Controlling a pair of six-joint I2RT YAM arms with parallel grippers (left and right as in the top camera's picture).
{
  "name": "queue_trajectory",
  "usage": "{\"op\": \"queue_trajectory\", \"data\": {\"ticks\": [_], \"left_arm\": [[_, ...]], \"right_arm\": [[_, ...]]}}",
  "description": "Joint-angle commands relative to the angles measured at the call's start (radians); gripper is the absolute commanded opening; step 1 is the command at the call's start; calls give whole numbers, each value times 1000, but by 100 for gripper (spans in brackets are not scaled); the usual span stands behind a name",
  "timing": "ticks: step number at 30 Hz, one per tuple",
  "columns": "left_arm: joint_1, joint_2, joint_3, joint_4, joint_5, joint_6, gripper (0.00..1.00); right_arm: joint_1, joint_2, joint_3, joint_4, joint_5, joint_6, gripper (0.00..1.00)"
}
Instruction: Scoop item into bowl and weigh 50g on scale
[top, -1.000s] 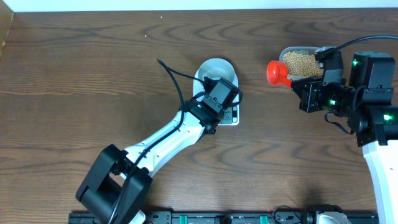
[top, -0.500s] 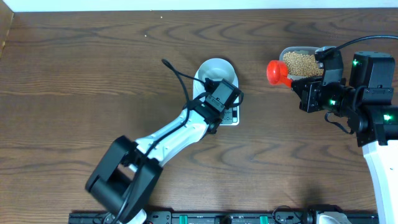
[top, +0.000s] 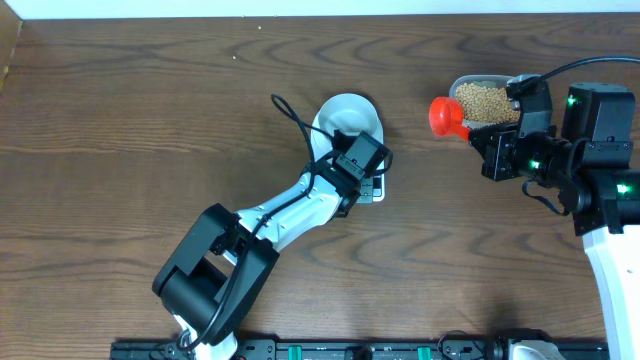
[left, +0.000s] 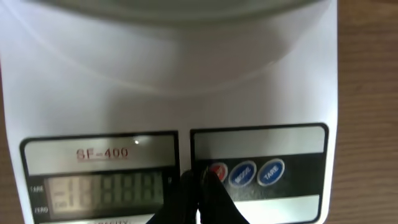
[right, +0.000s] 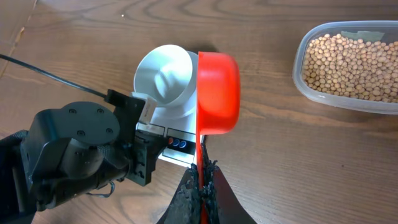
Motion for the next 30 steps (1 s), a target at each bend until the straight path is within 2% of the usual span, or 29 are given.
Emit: {"op": "queue_trajectory", "data": {"ticks": [1, 30], "left_arm": [[3, 19, 1, 9, -32, 58, 7], [-25, 13, 1, 23, -31, 58, 7]], "right_arm": [[7, 1, 21, 1, 1, -15, 1], [7, 1, 21, 0, 1, -15, 1]]}}
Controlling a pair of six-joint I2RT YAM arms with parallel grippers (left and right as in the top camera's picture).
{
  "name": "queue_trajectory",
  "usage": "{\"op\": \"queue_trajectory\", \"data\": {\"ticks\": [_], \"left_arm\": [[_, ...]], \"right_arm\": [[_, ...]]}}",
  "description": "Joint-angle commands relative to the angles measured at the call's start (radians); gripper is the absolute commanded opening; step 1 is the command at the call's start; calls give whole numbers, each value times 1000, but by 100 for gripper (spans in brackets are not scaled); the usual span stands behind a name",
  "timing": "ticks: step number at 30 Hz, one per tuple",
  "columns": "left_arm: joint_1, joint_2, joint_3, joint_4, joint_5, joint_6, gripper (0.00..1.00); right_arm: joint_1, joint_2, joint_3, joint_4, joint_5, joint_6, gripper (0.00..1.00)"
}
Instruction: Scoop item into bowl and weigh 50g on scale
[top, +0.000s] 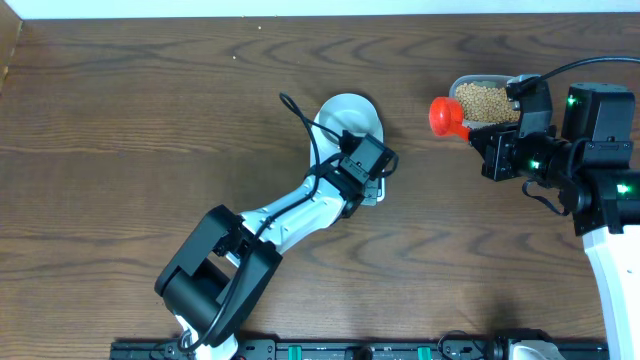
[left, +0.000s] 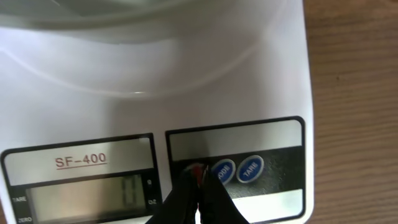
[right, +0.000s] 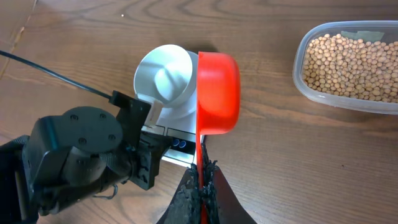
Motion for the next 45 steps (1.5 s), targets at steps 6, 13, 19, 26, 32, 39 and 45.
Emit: {"op": "queue_trajectory", "data": {"ticks": [6, 13, 19, 26, 32, 39, 45], "left_arm": [[0, 11, 1, -3, -40, 6, 7], [0, 11, 1, -3, -40, 7, 7], [0, 18, 1, -4, -40, 7, 7], [0, 51, 1, -19, -39, 5, 7], [0, 63, 1, -17, -39, 2, 7], [0, 79, 1, 2, -39, 2, 7], [0, 94, 1, 5, -39, 2, 7]], "right_arm": [[7, 1, 21, 1, 1, -15, 1], [7, 1, 21, 0, 1, -15, 1], [7, 1, 21, 0, 1, -15, 1], [7, 1, 21, -4, 1, -15, 1], [7, 1, 21, -5, 1, -15, 1], [7, 1, 21, -10, 1, -15, 1], [7, 1, 21, -19, 1, -15, 1]]}}
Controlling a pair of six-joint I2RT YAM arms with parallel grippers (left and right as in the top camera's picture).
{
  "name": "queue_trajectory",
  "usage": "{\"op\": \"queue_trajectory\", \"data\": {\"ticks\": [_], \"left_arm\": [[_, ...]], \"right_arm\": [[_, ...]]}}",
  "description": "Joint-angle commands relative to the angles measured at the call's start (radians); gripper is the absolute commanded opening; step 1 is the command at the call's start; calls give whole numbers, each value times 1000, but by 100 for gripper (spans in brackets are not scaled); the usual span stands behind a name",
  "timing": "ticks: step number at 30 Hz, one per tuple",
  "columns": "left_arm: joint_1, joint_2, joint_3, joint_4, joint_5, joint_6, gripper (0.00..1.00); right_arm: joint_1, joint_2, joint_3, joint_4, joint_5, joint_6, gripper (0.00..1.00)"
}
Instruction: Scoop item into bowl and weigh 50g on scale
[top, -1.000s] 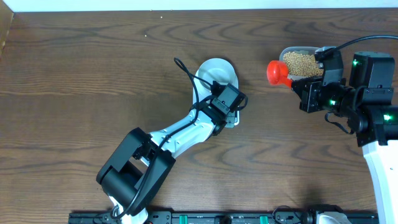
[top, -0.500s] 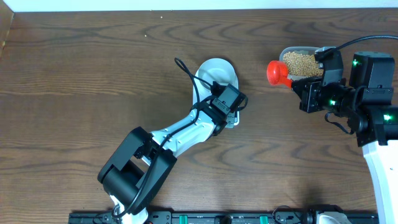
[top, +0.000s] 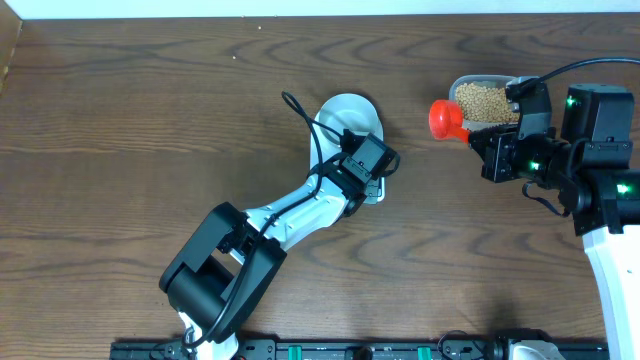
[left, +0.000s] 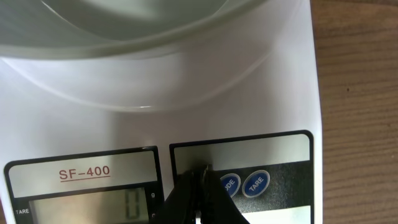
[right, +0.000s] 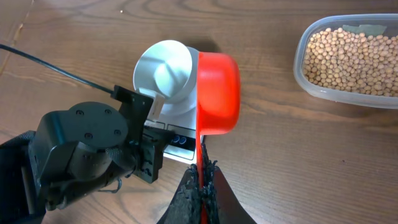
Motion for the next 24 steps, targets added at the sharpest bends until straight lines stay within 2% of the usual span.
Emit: {"op": "queue_trajectory", "data": {"ticks": [1, 7, 11, 24], "left_arm": [[1, 69, -9, -8, -8, 2, 7], [2, 70, -9, -19, -8, 2, 7], [26, 70, -9, -30, -3, -52, 7], [46, 71, -9, -39, 30, -95, 7]], "right_arm": [[7, 1, 21, -2, 1, -13, 1], [7, 1, 21, -10, 1, -15, 1], [7, 1, 21, -13, 2, -24, 1], [7, 1, 21, -16, 1, -31, 1]]}}
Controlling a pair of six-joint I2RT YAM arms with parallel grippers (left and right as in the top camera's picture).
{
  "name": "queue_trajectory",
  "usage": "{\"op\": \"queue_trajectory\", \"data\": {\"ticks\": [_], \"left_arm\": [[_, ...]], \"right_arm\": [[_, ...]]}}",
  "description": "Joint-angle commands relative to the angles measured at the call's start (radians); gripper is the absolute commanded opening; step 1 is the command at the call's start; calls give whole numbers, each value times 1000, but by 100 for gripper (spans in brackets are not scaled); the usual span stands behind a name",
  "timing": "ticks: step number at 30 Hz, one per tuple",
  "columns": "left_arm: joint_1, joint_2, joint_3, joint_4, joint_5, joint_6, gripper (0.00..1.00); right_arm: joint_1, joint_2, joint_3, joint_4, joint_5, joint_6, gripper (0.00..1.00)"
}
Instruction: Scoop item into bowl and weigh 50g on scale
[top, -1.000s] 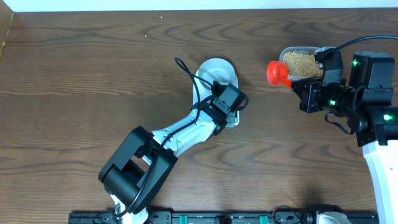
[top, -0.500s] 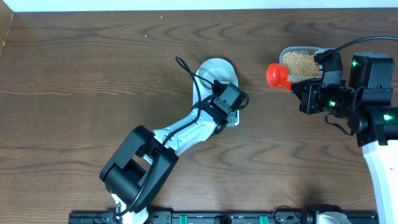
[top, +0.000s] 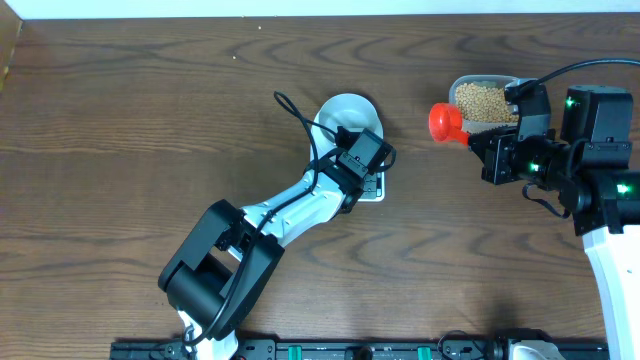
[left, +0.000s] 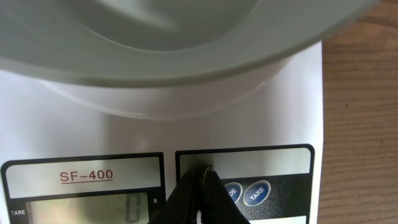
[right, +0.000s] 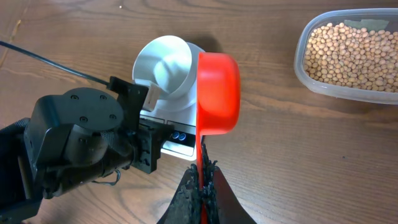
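A white bowl (top: 348, 113) stands on the white scale (left: 292, 112); its rim (left: 155, 37) fills the top of the left wrist view. My left gripper (left: 203, 171) is shut and empty. Its tips sit over the button panel, left of the blue TARE button (left: 257, 192). The display (left: 87, 208) reads 0. My right gripper (right: 202, 171) is shut on the handle of the red scoop (right: 217, 93), which is empty and held above the table between the scale and the bean container (right: 351, 59).
The clear container of beans (top: 483, 101) sits at the back right, just behind the red scoop (top: 445, 120). A black cable (top: 295, 112) loops from the left arm past the bowl. Bare wood lies left of and in front of the scale.
The left wrist has shifted slightly, so the bowl rim looms lower in its view; its shut tips stay over the button panel. The right arm with the scoop has barely shifted.
First the left tips were at the scale's red button while the display showed all segments. A second later the display read 0 with the tips over that button. Since then they have stayed over the panel. The right gripper held the empty scoop throughout.
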Motion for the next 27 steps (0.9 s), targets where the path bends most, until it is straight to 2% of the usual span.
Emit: {"op": "queue_trajectory", "data": {"ticks": [1, 9, 27], "left_arm": [[20, 66, -23, -26, 1, -36, 7], [20, 66, -23, -47, 0, -77, 7], [18, 79, -23, -82, -21, -76, 7]], "right_arm": [[7, 1, 21, -2, 1, -23, 1], [7, 1, 21, -3, 1, -23, 1], [7, 1, 21, -6, 1, -27, 1]]}}
